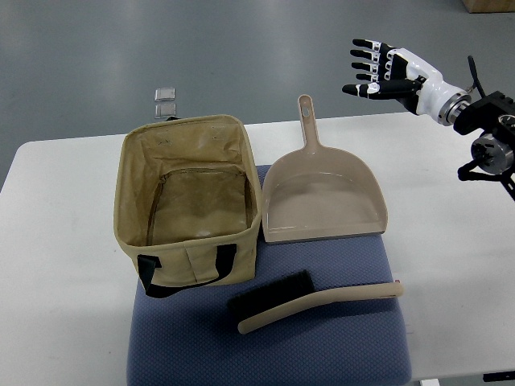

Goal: Put pink broom in yellow bag with right hand
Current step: 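Move the right hand over the dustpan toward the brush, then lower the right hand to the beige brush handle end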

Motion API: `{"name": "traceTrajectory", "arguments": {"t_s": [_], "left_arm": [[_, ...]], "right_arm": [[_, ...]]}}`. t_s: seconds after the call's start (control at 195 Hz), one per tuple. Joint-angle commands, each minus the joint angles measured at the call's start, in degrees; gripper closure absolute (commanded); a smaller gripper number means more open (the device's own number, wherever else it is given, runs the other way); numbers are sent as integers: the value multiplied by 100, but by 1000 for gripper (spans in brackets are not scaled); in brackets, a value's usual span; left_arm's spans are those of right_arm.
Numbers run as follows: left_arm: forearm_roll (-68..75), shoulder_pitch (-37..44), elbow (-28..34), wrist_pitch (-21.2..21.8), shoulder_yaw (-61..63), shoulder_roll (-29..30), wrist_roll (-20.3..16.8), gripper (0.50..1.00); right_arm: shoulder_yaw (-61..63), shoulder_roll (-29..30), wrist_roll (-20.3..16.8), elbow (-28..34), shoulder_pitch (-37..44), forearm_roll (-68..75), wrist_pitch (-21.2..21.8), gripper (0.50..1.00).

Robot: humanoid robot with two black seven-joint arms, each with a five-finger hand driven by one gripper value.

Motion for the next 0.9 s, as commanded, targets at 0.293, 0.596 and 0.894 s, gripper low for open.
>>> {"name": "traceTrajectory", "arguments": {"t_s": [0.293, 0.596, 0.894], "left_arm": [[10, 0, -229, 0, 9, 0, 8, 500], [2, 0, -291, 0, 1, 0, 8, 500], [2, 0, -282, 0, -8, 0, -1, 500]], "right_arm": [[-1146, -1687, -205, 2390, 541, -1277, 1167, 572], [-1560, -2329, -249, 3674, 269, -1277, 1131, 572], [-1577, -2435, -293, 4043, -399, -1277, 982, 572]]}}
